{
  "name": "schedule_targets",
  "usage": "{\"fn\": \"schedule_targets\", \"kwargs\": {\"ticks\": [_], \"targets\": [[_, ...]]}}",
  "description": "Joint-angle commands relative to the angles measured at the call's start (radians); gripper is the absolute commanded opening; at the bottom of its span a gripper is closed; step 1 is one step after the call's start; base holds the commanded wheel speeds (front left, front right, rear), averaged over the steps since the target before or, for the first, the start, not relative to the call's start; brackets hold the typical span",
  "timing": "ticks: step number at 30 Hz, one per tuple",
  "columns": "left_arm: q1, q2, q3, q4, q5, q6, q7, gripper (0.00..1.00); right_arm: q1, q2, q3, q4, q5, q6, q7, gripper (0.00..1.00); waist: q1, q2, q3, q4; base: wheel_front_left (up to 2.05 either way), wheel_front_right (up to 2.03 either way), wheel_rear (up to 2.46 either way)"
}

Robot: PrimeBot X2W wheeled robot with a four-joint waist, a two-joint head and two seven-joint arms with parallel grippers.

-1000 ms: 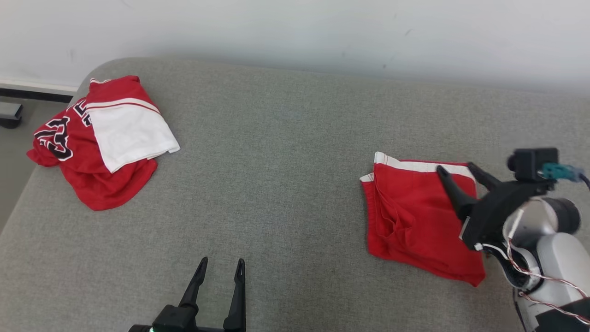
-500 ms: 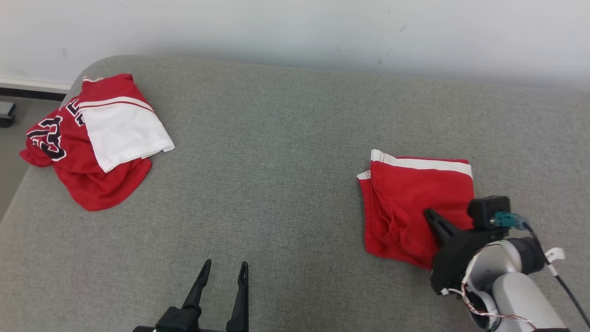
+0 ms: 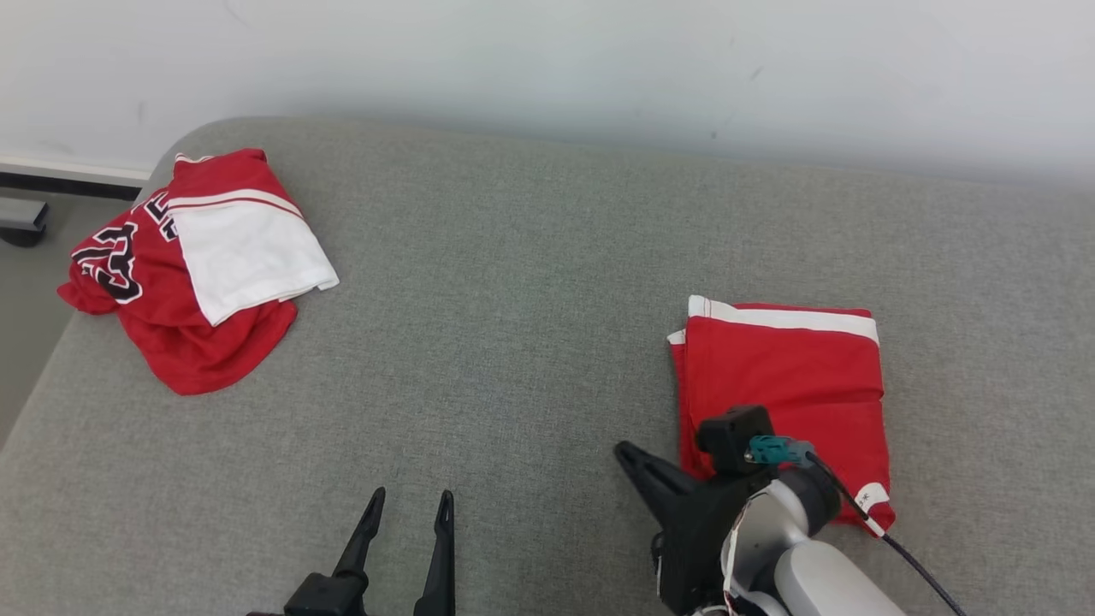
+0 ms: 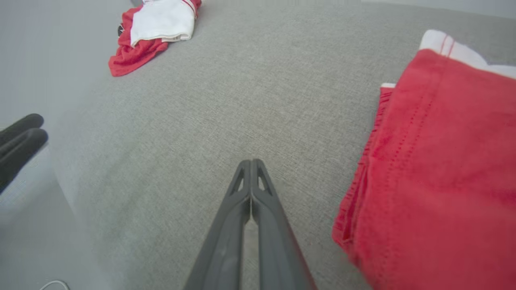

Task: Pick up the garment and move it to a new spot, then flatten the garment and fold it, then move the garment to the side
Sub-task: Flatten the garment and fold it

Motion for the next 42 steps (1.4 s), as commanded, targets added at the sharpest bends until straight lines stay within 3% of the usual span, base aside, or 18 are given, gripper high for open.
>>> {"fn": "schedule_targets", "kwargs": {"ticks": [1,2,3,4,8,11,17,24,28,33,42], "targets": [[0.015,-0.001,0.006,-0.002,-0.002,0.005,-0.003,1.0,0.024,0.014,0.009,-0.033,0.049,-0.002,-0.014,0.0,0.0,0.0,-0.014,-0.012,0.0,0.0,0.0],[0.018,-0.001,0.008,-0.005,-0.002,0.007,-0.003,1.0,0.034,0.017,0.006,-0.052,0.067,-0.002,-0.02,0.38,0.0,0.0,-0.02,-0.017,0.0,0.0,0.0],[0.022,-0.001,0.012,-0.008,0.0,0.008,-0.003,1.0,0.045,0.019,0.003,-0.072,0.084,-0.002,-0.028,0.83,0.0,0.0,-0.027,-0.023,0.0,0.0,0.0],[0.026,-0.001,0.015,-0.009,0.002,0.008,-0.003,1.0,0.059,0.021,-0.008,-0.093,0.101,-0.002,-0.039,1.0,0.0,0.0,-0.032,-0.029,0.0,0.0,0.0],[0.04,-0.001,0.036,-0.026,0.014,0.012,-0.003,1.0,0.129,0.034,-0.069,-0.172,0.127,-0.002,-0.085,1.0,0.0,0.0,-0.063,-0.057,0.0,0.0,0.0],[0.065,-0.001,0.061,-0.059,0.035,0.017,-0.003,1.0,0.195,0.058,-0.172,-0.222,0.117,-0.002,-0.141,1.0,0.0,0.0,-0.099,-0.083,0.0,0.0,0.0],[0.112,-0.001,0.116,-0.123,0.068,0.021,-0.003,1.0,0.297,0.108,-0.377,-0.274,0.016,-0.002,-0.239,1.0,0.0,0.0,-0.138,-0.132,0.0,0.0,0.0],[0.131,-0.001,0.165,-0.139,0.08,0.016,-0.003,1.0,0.359,0.127,-0.513,-0.28,-0.085,-0.002,-0.309,1.0,0.0,0.0,-0.152,-0.171,0.0,0.0,0.0],[0.144,-0.001,0.19,-0.131,0.082,0.016,-0.003,1.0,0.375,0.116,-0.533,-0.266,-0.122,-0.002,-0.335,1.0,0.0,0.0,-0.16,-0.193,0.0,0.0,0.0],[0.154,0.001,0.224,-0.1,0.089,0.003,-0.003,1.0,0.388,0.053,-0.506,-0.209,-0.099,-0.002,-0.37,1.0,0.0,0.0,-0.168,-0.214,0.0,0.0,0.0],[0.172,0.0,0.277,-0.083,0.087,-0.008,-0.003,1.0,0.39,0.015,-0.459,-0.137,-0.095,-0.002,-0.404,1.0,0.0,0.0,-0.175,-0.239,0.0,0.0,0.0]]}}
